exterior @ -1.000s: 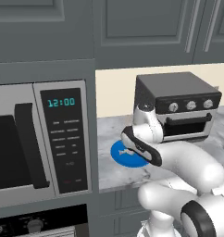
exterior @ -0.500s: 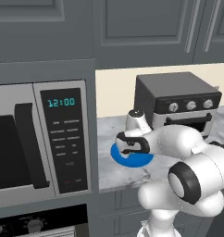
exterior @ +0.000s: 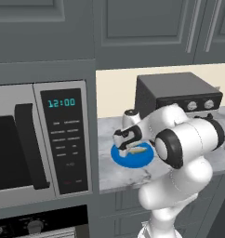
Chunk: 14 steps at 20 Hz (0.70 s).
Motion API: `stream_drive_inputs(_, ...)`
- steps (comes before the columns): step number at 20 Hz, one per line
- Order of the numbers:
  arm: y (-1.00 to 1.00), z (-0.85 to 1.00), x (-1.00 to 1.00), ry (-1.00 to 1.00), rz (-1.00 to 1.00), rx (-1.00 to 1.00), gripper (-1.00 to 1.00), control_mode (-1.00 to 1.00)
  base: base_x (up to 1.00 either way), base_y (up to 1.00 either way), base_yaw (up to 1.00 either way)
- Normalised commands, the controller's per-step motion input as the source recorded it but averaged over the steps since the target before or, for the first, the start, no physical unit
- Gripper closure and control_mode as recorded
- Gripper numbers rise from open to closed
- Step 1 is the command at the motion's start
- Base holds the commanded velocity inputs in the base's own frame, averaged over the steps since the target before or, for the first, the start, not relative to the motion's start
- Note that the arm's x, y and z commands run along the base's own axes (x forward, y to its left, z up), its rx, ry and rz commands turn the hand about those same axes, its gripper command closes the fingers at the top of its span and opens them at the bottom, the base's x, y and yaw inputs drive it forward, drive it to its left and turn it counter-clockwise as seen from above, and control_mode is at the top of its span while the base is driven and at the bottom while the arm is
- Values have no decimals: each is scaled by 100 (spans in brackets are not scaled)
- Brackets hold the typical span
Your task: Place the fish on the rack of the oven, and slide the rack back inside. Close the oven door.
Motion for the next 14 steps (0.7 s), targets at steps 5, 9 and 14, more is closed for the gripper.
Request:
stream_drive_inputs(5,0,-37,12,5,0,-1,-100,-100,0,0,0)
stream_drive_inputs(9,0,-37,-2,0,0,-2,100,-100,0,0,0)
stream_drive_inputs(14,0,-8,-31,-5,0,0,100,-100,0,0,0)
